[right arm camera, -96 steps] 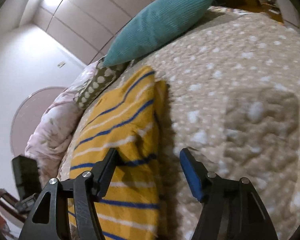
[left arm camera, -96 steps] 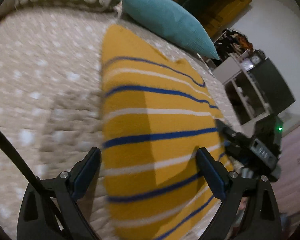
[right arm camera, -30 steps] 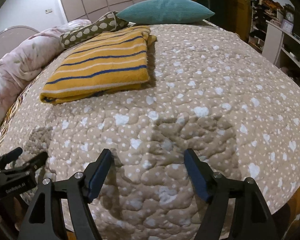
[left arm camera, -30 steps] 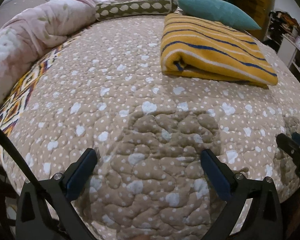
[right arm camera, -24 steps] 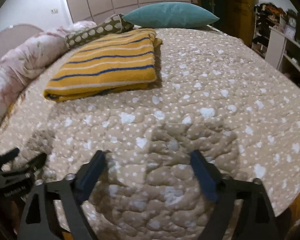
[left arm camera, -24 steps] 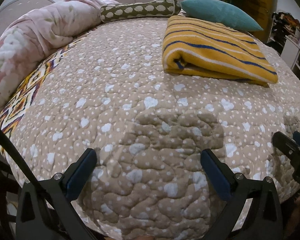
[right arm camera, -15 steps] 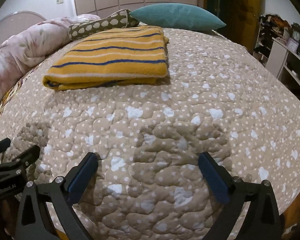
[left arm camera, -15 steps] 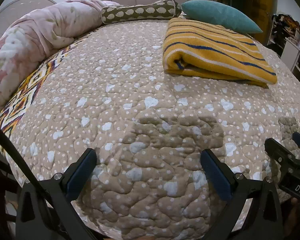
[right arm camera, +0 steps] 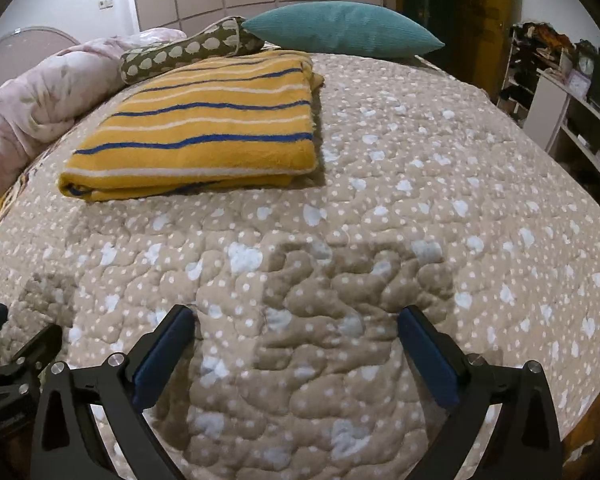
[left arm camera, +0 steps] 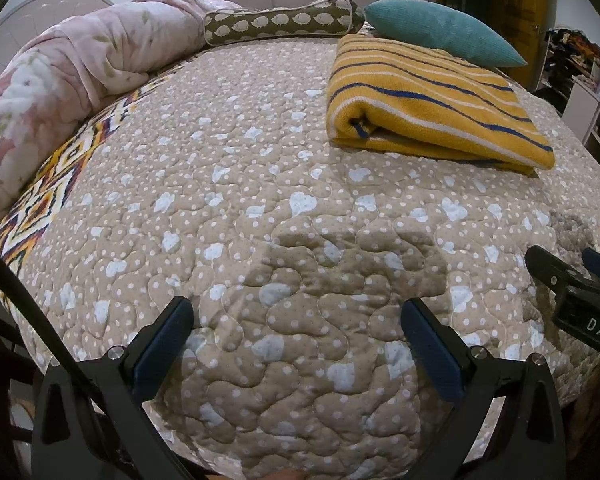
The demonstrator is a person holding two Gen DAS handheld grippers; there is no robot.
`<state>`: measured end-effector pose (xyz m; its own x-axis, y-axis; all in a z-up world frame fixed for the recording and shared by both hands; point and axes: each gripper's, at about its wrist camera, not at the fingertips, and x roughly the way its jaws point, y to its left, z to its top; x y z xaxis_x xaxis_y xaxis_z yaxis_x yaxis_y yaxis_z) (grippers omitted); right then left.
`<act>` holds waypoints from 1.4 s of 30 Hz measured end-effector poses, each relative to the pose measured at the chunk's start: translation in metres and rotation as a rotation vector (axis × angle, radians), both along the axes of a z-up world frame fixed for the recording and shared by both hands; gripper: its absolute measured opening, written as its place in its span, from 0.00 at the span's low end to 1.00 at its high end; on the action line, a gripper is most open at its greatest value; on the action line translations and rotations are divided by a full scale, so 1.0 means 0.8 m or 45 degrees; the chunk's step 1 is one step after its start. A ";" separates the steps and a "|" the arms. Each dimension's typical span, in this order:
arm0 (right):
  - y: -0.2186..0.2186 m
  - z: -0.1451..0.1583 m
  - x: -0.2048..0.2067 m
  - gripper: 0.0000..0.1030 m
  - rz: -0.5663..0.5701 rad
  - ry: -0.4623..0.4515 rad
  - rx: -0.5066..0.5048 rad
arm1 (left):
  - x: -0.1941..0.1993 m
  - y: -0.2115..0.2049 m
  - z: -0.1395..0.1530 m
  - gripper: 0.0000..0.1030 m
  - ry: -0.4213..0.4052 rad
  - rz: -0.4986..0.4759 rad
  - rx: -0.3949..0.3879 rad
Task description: Fold small clothes
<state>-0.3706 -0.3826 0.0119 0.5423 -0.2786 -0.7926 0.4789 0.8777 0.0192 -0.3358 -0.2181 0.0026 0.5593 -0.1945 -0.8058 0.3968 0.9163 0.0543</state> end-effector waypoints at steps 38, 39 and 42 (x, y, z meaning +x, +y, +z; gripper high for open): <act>0.024 -0.003 -0.020 1.00 -0.014 -0.036 -0.073 | -0.001 -0.002 0.001 1.00 -0.011 0.001 0.003; 0.024 -0.003 -0.020 1.00 -0.013 -0.037 -0.073 | -0.001 -0.002 0.000 1.00 -0.011 0.002 0.003; 0.024 -0.003 -0.021 1.00 -0.013 -0.037 -0.073 | -0.001 -0.002 0.001 1.00 -0.012 0.002 0.004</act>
